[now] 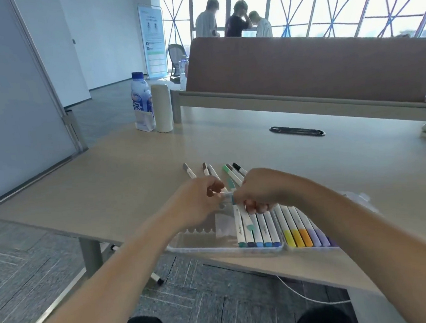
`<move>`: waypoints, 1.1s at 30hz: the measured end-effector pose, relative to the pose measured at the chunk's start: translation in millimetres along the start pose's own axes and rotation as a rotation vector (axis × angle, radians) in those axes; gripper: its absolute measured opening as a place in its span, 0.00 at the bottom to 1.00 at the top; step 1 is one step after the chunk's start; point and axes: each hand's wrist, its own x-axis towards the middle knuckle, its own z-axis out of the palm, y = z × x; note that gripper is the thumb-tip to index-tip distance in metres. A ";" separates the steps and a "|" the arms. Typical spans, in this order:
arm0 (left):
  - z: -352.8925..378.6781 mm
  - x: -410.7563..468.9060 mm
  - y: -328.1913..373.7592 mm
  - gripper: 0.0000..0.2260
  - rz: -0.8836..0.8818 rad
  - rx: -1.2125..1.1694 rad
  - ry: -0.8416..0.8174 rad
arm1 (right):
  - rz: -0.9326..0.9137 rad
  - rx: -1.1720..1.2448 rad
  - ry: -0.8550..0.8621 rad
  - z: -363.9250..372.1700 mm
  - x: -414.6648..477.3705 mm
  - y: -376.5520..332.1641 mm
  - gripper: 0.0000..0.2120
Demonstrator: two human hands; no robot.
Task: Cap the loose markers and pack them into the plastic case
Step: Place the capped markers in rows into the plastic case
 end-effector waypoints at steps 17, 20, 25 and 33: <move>7.3 -18.8 -6.1 0.51 0.154 0.433 -0.260 | -0.184 -0.067 0.078 22.3 -1.3 18.1 0.10; 7.8 -19.0 -5.0 0.51 0.147 0.491 -0.315 | -0.194 -0.078 0.064 22.5 -0.5 17.8 0.10; 7.3 -17.5 -3.0 0.45 0.138 0.447 -0.310 | -0.174 -0.086 0.049 23.2 2.3 15.8 0.10; 1.6 -16.9 3.3 0.43 0.144 0.444 -0.324 | -0.166 -0.122 0.022 20.7 3.1 13.8 0.08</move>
